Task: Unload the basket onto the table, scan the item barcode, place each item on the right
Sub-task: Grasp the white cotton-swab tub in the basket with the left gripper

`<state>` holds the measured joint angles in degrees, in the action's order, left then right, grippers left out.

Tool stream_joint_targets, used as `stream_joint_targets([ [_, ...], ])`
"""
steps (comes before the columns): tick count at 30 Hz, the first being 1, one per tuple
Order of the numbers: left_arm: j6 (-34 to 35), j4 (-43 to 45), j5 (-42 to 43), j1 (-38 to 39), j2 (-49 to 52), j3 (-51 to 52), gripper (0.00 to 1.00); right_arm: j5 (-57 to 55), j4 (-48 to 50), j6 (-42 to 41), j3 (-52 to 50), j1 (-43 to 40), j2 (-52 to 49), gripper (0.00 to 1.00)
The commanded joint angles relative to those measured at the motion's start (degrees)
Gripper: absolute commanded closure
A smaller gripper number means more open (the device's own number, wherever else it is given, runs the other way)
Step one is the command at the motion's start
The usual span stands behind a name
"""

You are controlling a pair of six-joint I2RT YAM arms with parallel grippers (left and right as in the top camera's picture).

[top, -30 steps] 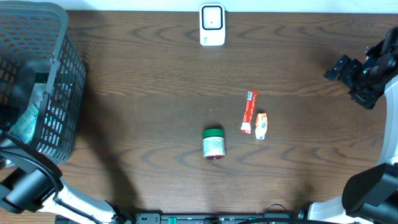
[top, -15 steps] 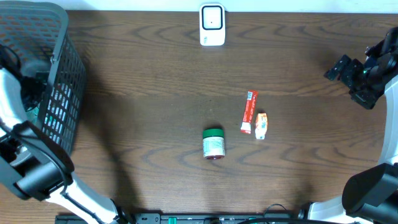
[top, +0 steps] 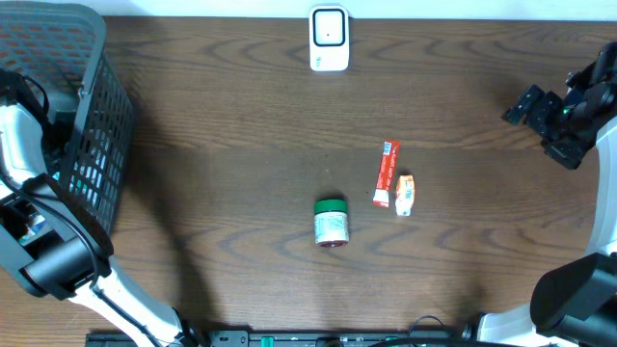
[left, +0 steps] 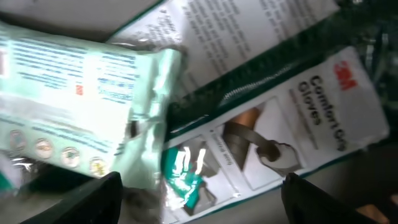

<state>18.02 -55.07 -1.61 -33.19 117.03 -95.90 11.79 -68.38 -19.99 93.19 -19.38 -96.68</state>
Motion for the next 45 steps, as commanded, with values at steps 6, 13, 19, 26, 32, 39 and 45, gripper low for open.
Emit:
stream_joint_targets([
  [6, -0.5, 0.1, 2.2, 0.2, -4.0, -2.9, 0.18, 0.1, -0.2, -0.5, 1.2, -0.3, 1.1, 0.01],
  [13, 4.7, -2.8, -4.4, 0.1, -13.9, -3.0, 0.17, 0.1, -0.2, -0.5, 1.2, -0.3, 1.1, 0.01],
  [19, 9.1, -10.0, -10.3, 0.1, -16.1, -2.3, 0.14, 0.1, -0.2, -0.5, 1.2, -0.3, 1.1, 0.01],
  [26, 8.1, -10.9, -8.6, -2.0, -14.3, 2.7, 0.12, 0.1, -0.2, -0.5, 1.2, -0.3, 1.1, 0.01],
  [32, 7.1, -10.0, -6.5, -5.6, -14.3, 7.0, 0.09, 0.1, -0.2, -0.5, 1.2, -0.3, 1.1, 0.01],
  [39, 6.0, -8.2, -6.3, -8.4, -14.3, 12.1, 0.06, 0.1, -0.2, -0.5, 1.2, -0.3, 1.1, 0.01],
  [45, 3.8, -3.8, -1.7, -9.1, -14.3, 17.3, 0.05, 0.1, -0.2, -0.5, 1.2, -0.3, 1.1, 0.01],
])
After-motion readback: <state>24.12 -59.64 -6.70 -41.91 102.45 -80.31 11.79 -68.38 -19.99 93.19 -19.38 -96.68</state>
